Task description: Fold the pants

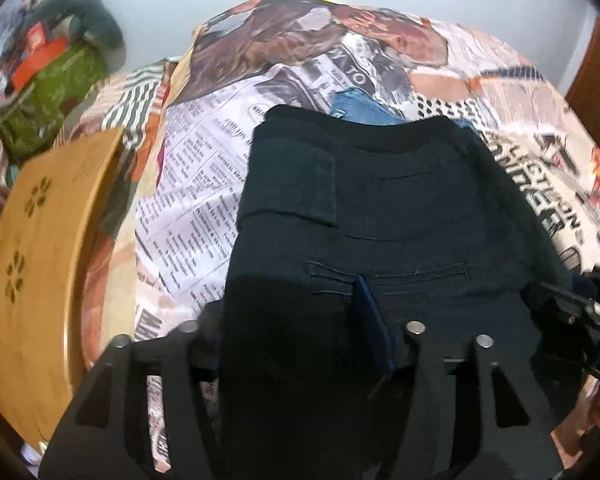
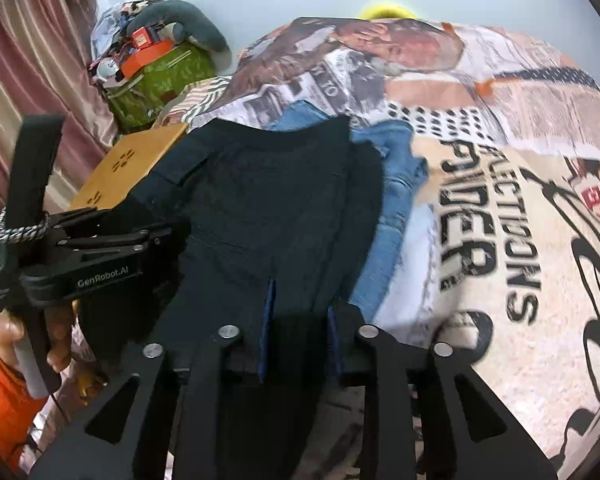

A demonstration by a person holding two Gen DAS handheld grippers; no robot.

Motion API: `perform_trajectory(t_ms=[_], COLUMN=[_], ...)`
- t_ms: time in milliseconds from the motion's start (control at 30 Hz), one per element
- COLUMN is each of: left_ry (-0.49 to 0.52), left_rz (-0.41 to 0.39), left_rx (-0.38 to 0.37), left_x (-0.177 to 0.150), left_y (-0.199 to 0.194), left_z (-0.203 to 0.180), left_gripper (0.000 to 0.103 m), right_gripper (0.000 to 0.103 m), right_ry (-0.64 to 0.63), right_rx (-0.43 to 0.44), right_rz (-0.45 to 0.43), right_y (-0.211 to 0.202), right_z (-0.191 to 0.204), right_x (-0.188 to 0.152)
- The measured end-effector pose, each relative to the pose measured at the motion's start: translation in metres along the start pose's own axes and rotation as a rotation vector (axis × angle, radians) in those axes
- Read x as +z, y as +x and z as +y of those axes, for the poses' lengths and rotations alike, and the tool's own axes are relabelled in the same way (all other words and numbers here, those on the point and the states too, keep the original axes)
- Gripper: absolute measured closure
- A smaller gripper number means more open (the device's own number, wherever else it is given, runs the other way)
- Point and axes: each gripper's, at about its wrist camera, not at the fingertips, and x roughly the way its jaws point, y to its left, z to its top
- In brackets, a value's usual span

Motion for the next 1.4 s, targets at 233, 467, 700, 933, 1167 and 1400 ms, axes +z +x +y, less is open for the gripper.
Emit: perform_trajectory(t_ms=[233, 467, 700, 933, 1167, 1400], left_ry=[-0.015, -0.013, 0.036, 0.078, 0.072, 0.048], left_rz=[-0.028, -0.119, -0.292, -0.472, -0.653, -0.774], left_rx=[0.020, 0.002, -0.022, -0.029, -0.025, -0.010], left_x=[-0.015, -0.031, -0.057, -0.095, -0.146, -0.197], left_y=[-0.045, -0.130, -0.249, -0.357, -0.447, -0.496], left_z=[0.010, 0.003, -0.024, -0.052, -0.070, -0.078], left_gripper=[0.039, 0.039, 0.039, 0.039, 0.039, 0.039], right_gripper=[0.065, 0.065, 0.065, 0.065, 0.065, 0.065], right_ry=[-0.065, -0.112, -0.166, -0.193, -0.249, -0.262], right_rx=[-0.094, -0.083, -0.053, -0.015, -0.030, -0.029], right_rz=[-0.024, -0.144, -0.315, -0.492, -0.628, -0.706], right_y=[-0.038, -0.107, -0.197, -0.290, -0.357, -0.392], right_z=[0.006, 0.033, 0.074, 0.110, 0.144, 0.164], right_x=[-0.009, -0.010, -0.020, -0.046, -0.083, -0.122])
